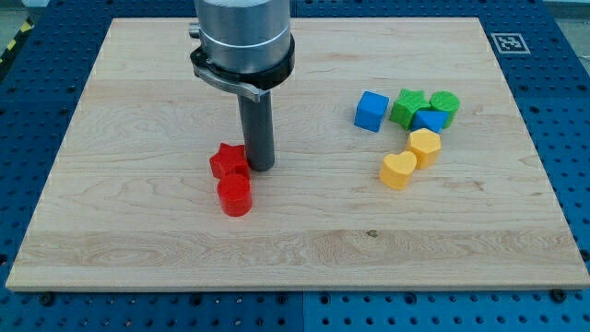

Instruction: Slide the red circle along with the red star a bit up

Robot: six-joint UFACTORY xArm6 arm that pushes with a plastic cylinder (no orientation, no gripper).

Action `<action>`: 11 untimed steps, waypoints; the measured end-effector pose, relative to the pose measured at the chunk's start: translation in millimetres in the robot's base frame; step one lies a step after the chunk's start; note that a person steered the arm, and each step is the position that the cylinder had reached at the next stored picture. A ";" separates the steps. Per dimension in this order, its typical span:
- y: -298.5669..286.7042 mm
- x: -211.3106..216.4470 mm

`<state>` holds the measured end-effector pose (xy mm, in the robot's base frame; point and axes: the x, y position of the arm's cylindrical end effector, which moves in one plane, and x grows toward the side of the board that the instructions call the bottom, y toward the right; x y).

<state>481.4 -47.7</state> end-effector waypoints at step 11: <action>-6.9 62.6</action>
